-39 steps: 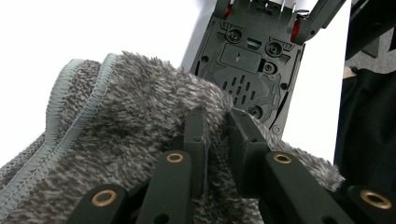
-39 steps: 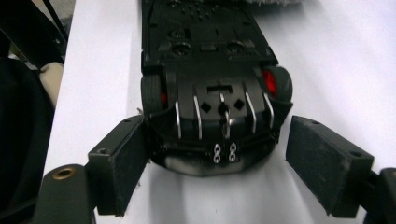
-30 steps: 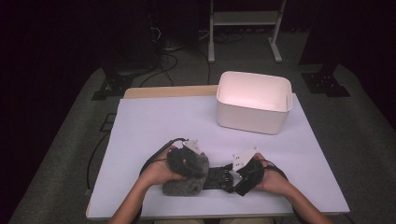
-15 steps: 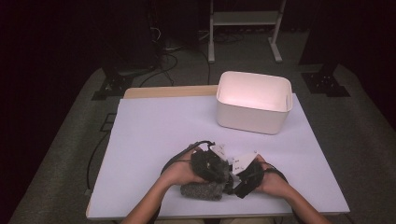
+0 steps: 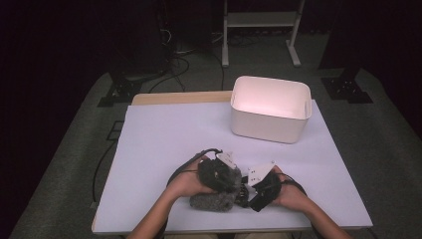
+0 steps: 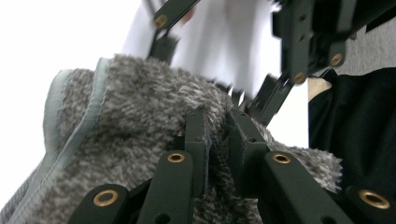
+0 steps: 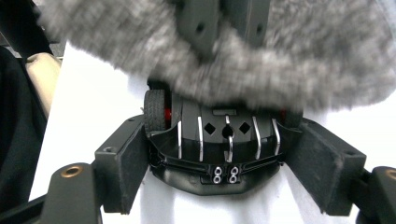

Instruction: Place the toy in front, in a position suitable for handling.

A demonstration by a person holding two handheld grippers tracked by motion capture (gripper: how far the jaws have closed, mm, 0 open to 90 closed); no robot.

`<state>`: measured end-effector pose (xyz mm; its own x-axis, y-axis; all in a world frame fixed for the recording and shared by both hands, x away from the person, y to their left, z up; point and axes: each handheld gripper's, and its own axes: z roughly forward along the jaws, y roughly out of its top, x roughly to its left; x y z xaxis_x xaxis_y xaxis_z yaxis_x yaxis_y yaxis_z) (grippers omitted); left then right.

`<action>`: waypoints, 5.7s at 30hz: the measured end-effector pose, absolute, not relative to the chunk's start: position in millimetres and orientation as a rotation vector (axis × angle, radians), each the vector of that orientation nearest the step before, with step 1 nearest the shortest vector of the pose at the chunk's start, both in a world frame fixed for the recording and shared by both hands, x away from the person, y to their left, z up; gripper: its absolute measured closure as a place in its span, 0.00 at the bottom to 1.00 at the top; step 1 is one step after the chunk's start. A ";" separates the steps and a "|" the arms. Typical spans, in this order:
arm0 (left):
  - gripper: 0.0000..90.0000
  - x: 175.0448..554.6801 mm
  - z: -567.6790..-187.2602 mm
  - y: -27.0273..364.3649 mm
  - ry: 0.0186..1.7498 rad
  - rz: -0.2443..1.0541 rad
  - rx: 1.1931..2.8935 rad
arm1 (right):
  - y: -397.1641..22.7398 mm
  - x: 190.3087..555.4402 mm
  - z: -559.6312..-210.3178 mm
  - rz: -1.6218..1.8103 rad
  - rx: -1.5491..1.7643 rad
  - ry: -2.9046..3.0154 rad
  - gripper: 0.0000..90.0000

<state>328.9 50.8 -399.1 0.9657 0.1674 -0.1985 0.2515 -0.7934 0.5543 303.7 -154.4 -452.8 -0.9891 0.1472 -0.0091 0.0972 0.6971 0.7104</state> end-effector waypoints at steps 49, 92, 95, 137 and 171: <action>0.86 335.6 -400.1 134.2 0.515 -0.109 2.493 | -152.1 304.5 -457.3 1.148 0.191 2.848 0.25; 0.85 318.2 -396.9 97.4 0.346 -0.178 2.529 | -152.3 304.4 -459.1 1.156 0.189 2.844 0.25; 0.84 317.8 -398.7 111.9 0.391 -0.184 2.508 | -152.0 304.2 -458.9 1.157 0.212 2.854 0.25; 0.85 306.7 -407.7 98.2 0.313 -0.233 2.533 | -131.3 340.4 -434.5 1.171 0.486 3.099 0.24; 0.83 343.0 -377.8 78.1 0.443 -0.242 2.455 | -136.4 303.3 -429.7 1.268 0.321 2.894 0.43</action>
